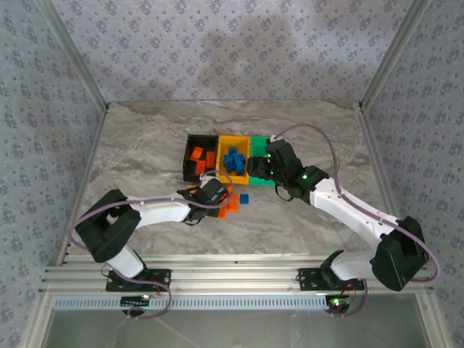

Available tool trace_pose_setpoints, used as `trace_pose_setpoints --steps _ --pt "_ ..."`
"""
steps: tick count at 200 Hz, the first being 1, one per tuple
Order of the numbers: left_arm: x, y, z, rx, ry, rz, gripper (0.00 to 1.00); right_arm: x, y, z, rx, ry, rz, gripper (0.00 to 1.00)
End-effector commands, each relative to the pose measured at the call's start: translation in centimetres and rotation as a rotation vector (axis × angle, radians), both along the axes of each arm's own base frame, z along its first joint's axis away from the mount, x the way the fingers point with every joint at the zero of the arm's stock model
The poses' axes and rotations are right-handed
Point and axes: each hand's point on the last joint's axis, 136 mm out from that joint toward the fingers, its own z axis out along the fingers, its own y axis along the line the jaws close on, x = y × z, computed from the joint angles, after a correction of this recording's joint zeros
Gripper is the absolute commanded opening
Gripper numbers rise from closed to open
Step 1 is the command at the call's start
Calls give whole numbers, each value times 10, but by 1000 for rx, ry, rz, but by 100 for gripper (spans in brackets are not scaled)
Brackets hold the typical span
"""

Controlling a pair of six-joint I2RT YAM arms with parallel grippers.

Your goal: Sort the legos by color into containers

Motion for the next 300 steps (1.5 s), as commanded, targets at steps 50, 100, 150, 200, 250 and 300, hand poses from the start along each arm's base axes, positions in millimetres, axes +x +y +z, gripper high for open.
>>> trace_pose_setpoints --steps 50,100,150,200,250,300 --pt "-28 -50 87 -97 -97 -130 28 -30 -42 -25 6 38 -113 71" --pt "18 -145 143 -214 -207 -257 28 -69 -99 -60 -82 116 -255 71" --pt "93 -203 132 -223 -185 -267 28 -78 -110 -70 -59 130 -290 71" --pt "127 -219 104 -209 -137 -244 37 -78 -103 -70 -36 132 -263 72" --pt "128 -223 141 -313 -160 -226 74 -76 -89 -68 9 123 -202 74" --pt "99 -188 213 -467 -258 -209 88 -74 -68 -67 52 127 -118 74"
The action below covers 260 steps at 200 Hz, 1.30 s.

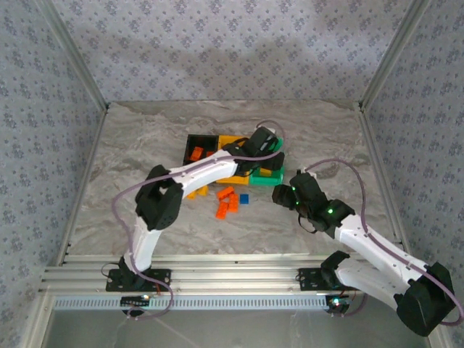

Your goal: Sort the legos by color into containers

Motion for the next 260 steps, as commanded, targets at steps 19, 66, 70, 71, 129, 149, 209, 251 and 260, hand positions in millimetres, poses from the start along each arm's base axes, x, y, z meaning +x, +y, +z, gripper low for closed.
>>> trace_pose_setpoints --steps 19,66,70,71,129,149,209,251,260 --pt "-40 42 96 -231 -106 18 92 2 26 -4 32 10 96 74" --pt "-103 132 69 -245 -81 114 100 5 73 -21 -13 46 209 69" --pt "-108 140 64 -243 -74 126 99 6 77 -24 -24 52 215 69" --pt "-109 142 63 -242 -73 129 100 6 78 -25 -28 53 217 69" --pt "-158 220 -1 -206 16 270 99 31 111 -55 -115 92 193 62" --pt "-165 235 -7 -214 20 301 99 41 115 -64 -151 104 169 61" --pt "-171 253 -9 -205 -2 330 99 44 119 -98 -208 198 165 54" --pt "-171 255 -10 -203 -8 333 99 25 77 -100 -257 234 45 46" --pt "-171 256 -12 -198 -7 337 100 23 71 -97 -250 234 31 46"
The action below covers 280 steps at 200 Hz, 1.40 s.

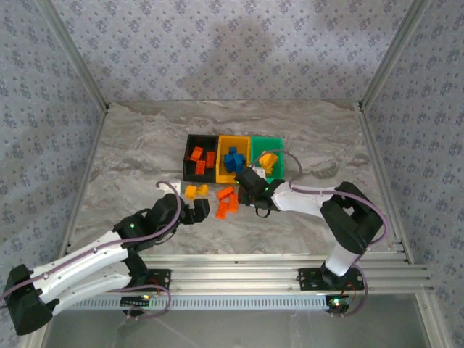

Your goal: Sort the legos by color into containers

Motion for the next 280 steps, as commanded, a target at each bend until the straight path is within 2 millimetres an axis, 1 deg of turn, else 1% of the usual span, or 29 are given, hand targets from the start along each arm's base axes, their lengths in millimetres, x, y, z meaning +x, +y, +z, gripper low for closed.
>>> trace_pose_setpoints --steps 1,14,30,46,61,70,78,98,112,130,147,157,172,183,202,216,222,235,241,242,245,264,280 --pt "0 5 -1 5 -8 19 100 -18 -42 -6 -82 40 -98 46" --pt "0 4 -3 3 -7 19 99 -18 -41 1 -65 25 -85 47" --pt "-1 4 -4 0 -3 19 99 -13 -29 14 -34 -19 -38 51" --pt "-1 5 -5 1 -1 23 99 -8 -16 22 -13 -43 2 59" --pt "-1 6 -4 1 -2 23 100 -6 -13 19 -24 -27 7 61" --pt "-2 7 -4 2 -3 26 99 -6 -14 12 -39 -5 5 61" --pt "-2 8 -5 6 -3 29 99 -7 -16 5 -52 16 -3 60" --pt "-3 11 -6 7 -3 37 100 -10 -22 -9 -82 55 -24 55" --pt "-3 12 -8 5 -4 42 99 -12 -26 -16 -101 70 -33 51" --pt "-2 13 -9 9 -6 44 100 -14 -27 -22 -110 87 -31 49" --pt "-2 14 -9 11 -7 46 100 -14 -24 -22 -99 86 -18 41" --pt "-2 15 -10 18 -6 51 100 -12 -19 -16 -84 68 -1 36" --pt "-2 17 -10 21 -9 55 100 -7 -12 2 -54 26 23 30" --pt "-2 20 -10 26 -11 65 100 -2 -4 22 -29 -18 49 27" --pt "-2 23 -13 40 -9 73 100 12 12 62 19 -102 97 26" --pt "-3 24 -14 45 -5 79 100 25 19 82 27 -125 107 26" --pt "-3 24 -15 44 -5 80 100 32 21 86 25 -128 105 26" --pt "-3 25 -16 43 -2 82 100 47 25 90 31 -128 89 27" --pt "-4 25 -16 43 -2 81 100 51 25 84 27 -118 81 27" --pt "-4 25 -16 43 -1 81 100 56 28 90 38 -130 80 27" --pt "-4 25 -16 42 -1 81 100 61 31 95 50 -141 76 27" --pt "-5 25 -17 45 5 75 100 85 38 98 32 -160 98 27" --pt "-5 25 -17 53 4 67 100 103 44 96 17 -167 99 28"
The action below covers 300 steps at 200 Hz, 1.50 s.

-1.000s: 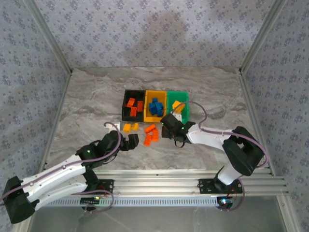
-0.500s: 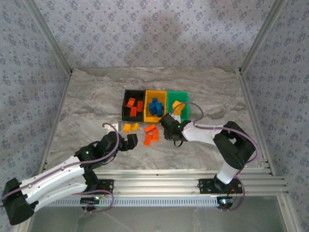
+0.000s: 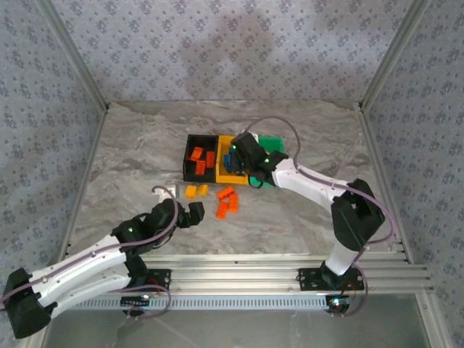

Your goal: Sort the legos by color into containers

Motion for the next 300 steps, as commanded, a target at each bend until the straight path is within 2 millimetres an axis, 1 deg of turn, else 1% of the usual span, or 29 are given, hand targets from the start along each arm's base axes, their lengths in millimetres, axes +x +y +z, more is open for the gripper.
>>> trace_pose_setpoints --steps 1,13,40,49,60,65,79,91,103,117,127,144,153,174,187,201,216,226,228,230,258,290,300 --pt "-2 3 1 10 -2 4 100 18 2 -19 -79 31 31 28" --pt "-2 5 1 19 -2 5 100 29 4 -21 -91 29 24 29" --pt "-2 6 0 36 -1 -1 100 47 7 -25 -100 37 9 33" --pt "-2 7 -1 43 -1 -1 100 49 8 -27 -98 42 5 36" --pt "-2 9 -1 55 -1 5 100 52 11 -26 -89 39 5 46" --pt "-2 10 -1 62 -2 5 100 53 12 -24 -84 36 6 50" --pt "-1 10 0 74 -9 4 100 55 15 -17 -70 24 9 56" --pt "1 11 2 80 -16 6 100 56 15 -9 -59 12 8 62" --pt "3 11 6 78 -21 9 100 55 15 3 -44 -9 8 65" --pt "6 11 9 80 -15 11 99 51 14 15 -30 -28 10 67" --pt "9 12 11 88 -3 10 100 44 14 25 -5 -45 19 67" --pt "18 11 7 117 23 -1 99 30 13 38 33 -72 33 68" --pt "25 10 3 134 34 -5 99 21 12 40 43 -77 37 68" --pt "46 8 -11 193 53 -2 97 4 7 41 59 -82 45 68" --pt "61 5 -20 212 64 -3 92 -6 2 40 68 -77 45 68" --pt "75 0 -27 232 64 -6 88 -12 -5 40 81 -79 36 69" --pt "90 1 -35 264 74 9 85 -18 -11 40 86 -82 29 69" --pt "98 1 -41 273 86 18 83 -19 -13 48 97 -97 24 69" --pt "100 2 -41 272 83 21 82 -23 -17 37 82 -79 24 69" --pt "102 2 -42 272 84 23 82 -24 -18 34 76 -73 22 69" --pt "115 2 -51 284 97 30 75 -28 -27 35 84 -81 7 69" --pt "121 2 -68 304 135 33 70 -30 -33 39 91 -90 1 69" --pt "123 1 -72 307 144 31 67 -30 -33 42 97 -97 2 69"
